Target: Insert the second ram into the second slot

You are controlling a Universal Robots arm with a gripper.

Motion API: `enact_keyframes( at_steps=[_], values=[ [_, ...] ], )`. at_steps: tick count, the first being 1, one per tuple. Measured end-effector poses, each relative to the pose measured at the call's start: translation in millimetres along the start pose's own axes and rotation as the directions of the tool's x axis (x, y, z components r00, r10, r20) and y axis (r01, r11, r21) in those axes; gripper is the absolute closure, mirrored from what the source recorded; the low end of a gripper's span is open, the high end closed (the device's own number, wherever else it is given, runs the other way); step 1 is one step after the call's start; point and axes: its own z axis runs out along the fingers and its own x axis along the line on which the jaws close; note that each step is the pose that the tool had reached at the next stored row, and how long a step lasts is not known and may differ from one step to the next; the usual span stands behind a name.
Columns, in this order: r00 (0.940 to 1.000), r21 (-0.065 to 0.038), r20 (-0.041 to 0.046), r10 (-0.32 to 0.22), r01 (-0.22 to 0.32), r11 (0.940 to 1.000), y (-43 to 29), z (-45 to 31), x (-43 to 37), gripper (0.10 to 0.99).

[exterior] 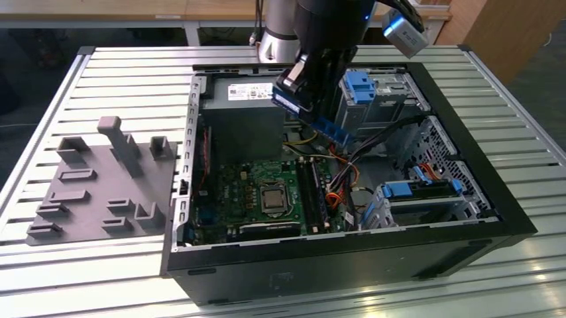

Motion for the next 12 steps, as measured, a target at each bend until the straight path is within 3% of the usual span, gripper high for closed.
enact_keyframes(
  at_steps=[12],
  values=[
    [0.9958, 0.0, 0.0011, 0.092, -0.092, 0.9958, 0.0, 0.0, 0.0, 0.949]
  ],
)
